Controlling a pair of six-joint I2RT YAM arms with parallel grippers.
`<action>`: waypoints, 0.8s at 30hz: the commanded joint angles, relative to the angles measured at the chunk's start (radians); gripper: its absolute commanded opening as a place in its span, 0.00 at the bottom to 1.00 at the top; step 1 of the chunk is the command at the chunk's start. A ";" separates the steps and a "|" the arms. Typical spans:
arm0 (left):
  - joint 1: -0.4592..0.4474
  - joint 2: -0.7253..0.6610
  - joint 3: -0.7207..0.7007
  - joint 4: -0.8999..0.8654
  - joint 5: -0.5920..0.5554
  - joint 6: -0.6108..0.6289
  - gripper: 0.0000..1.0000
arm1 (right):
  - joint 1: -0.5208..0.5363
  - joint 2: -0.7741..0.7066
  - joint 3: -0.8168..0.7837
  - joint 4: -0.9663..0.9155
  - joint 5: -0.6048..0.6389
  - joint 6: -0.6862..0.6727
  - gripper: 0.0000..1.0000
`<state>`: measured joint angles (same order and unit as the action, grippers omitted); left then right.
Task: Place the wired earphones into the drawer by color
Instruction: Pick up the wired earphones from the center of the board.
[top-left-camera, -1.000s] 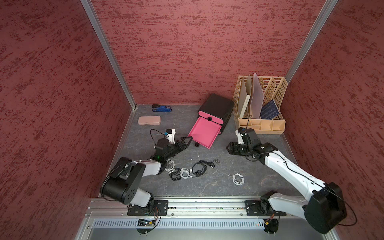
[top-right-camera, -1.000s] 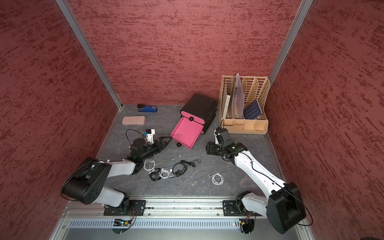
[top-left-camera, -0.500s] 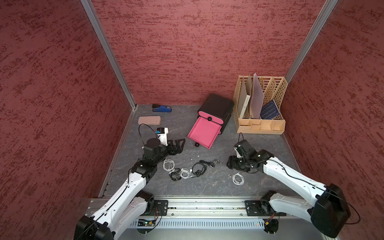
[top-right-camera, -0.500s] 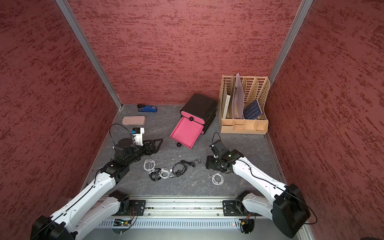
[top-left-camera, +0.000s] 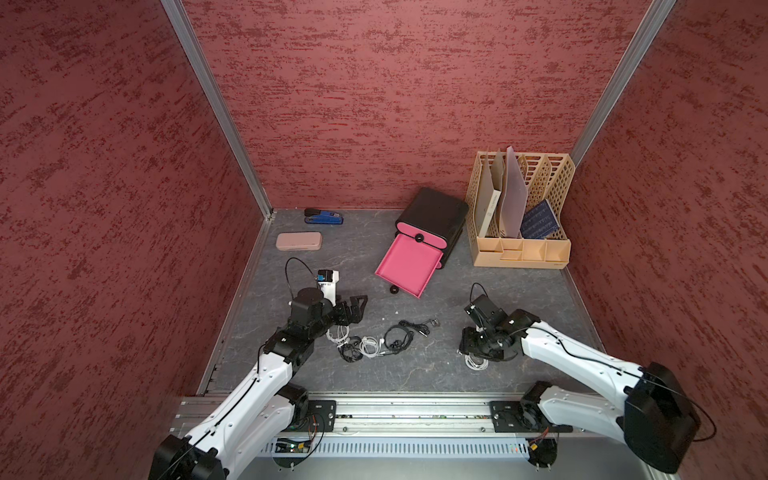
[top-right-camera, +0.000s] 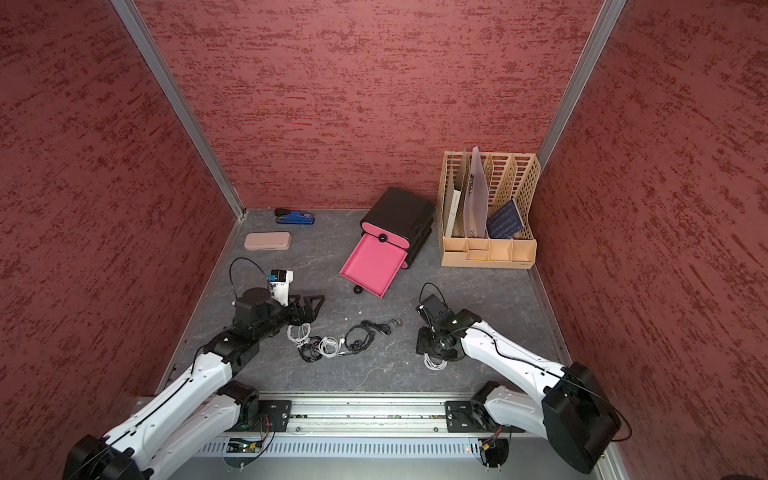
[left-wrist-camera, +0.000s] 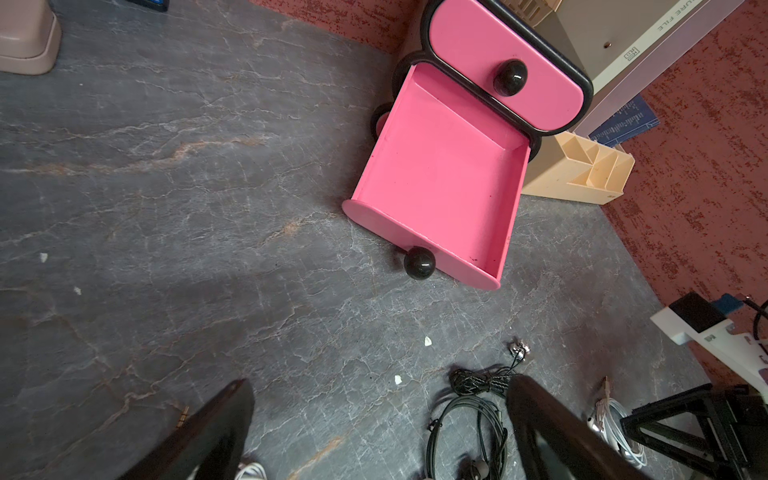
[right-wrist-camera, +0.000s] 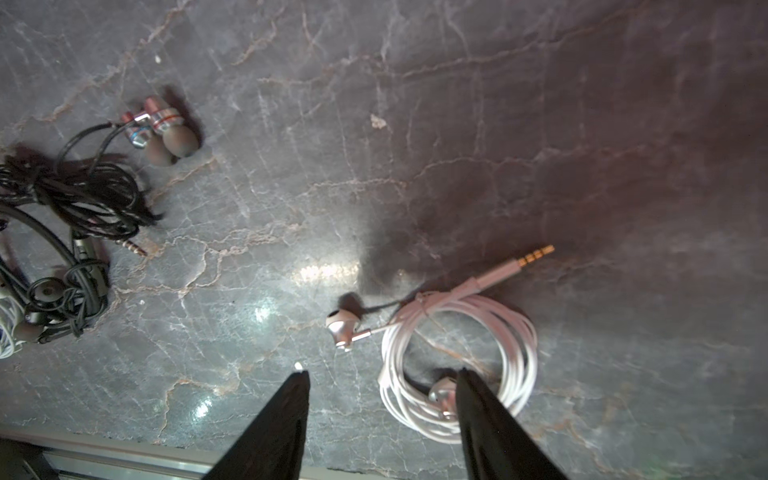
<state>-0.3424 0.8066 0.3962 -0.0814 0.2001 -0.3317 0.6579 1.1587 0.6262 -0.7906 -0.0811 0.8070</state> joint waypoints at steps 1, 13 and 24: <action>0.000 0.001 -0.005 0.039 -0.010 0.023 1.00 | 0.009 0.027 -0.020 0.059 0.029 0.026 0.58; 0.000 0.008 -0.005 0.040 -0.008 0.025 1.00 | 0.008 0.098 -0.030 0.131 0.096 0.049 0.50; -0.001 0.009 -0.005 0.038 -0.011 0.025 1.00 | 0.008 0.162 0.000 0.173 0.087 0.012 0.34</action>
<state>-0.3424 0.8124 0.3962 -0.0593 0.2001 -0.3237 0.6586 1.3052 0.6090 -0.6476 -0.0128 0.8330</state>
